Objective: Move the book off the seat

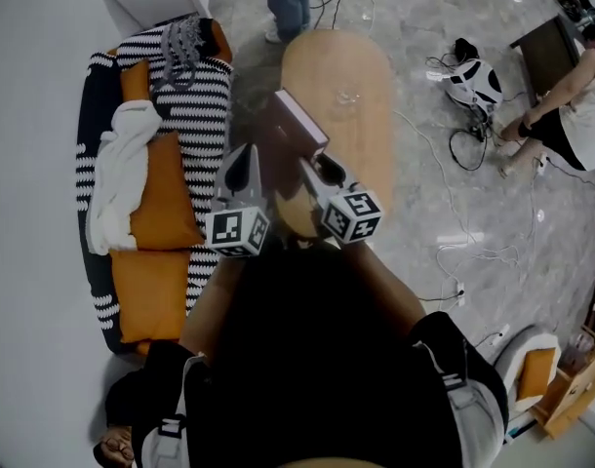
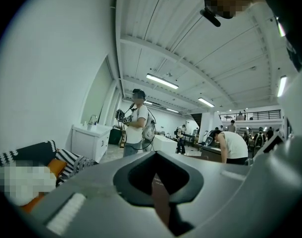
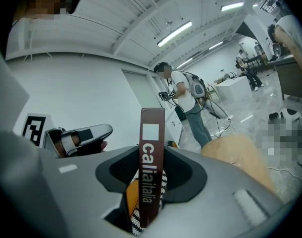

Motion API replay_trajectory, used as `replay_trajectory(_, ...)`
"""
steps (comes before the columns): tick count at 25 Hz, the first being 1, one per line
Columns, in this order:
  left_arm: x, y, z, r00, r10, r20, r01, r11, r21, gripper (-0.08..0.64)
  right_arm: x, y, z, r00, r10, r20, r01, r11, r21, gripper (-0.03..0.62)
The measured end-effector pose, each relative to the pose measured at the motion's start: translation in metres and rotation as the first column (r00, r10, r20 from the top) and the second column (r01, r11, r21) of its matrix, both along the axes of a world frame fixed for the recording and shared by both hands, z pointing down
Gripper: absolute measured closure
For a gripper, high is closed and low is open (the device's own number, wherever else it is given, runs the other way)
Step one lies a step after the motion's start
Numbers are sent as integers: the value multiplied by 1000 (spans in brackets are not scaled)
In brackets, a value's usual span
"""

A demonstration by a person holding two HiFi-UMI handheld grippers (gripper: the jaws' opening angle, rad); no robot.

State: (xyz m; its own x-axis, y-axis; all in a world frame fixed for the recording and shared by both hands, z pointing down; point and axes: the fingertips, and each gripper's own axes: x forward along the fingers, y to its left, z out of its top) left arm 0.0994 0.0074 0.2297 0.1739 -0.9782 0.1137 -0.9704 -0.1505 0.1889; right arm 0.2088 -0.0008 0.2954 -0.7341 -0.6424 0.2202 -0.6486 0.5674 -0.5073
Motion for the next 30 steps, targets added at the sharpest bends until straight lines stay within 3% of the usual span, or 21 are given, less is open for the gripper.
replay_trajectory(18, 21, -53, 27, 994, 105, 1, -105, 993, -50, 554, 34, -38, 39, 988, 152, 0, -152, 984, -97, 437)
replay_trajectory(30, 3, -116, 70, 984, 170, -50, -176, 975, -133, 554, 15, -87, 79, 977, 212, -32, -214, 960, -180, 437)
